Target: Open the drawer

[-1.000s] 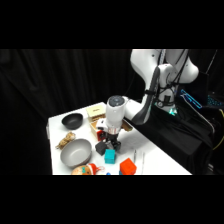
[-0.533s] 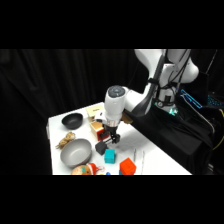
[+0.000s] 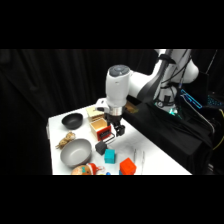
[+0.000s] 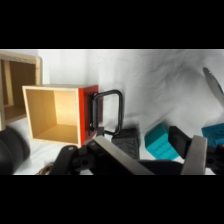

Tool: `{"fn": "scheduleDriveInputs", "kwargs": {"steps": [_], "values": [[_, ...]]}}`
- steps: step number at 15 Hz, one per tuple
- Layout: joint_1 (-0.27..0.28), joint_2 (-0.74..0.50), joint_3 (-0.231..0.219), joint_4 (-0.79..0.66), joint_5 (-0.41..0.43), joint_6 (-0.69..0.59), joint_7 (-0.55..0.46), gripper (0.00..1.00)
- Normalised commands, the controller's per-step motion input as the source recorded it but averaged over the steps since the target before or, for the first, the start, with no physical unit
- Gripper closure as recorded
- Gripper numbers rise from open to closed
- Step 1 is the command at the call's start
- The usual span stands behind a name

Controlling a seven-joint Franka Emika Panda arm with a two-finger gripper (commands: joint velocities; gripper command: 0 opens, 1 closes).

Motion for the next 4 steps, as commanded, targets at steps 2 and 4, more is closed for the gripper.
{"fn": "scheduleDriveInputs", "kwargs": {"steps": [2,4], "values": [[-0.327,-0.37,0.251,-0.02,0.402,-0.36,-0.5,0.0],[-0.279,-0.36,0.189,0.0,0.413,-0.35,-0.47,0.0]]}}
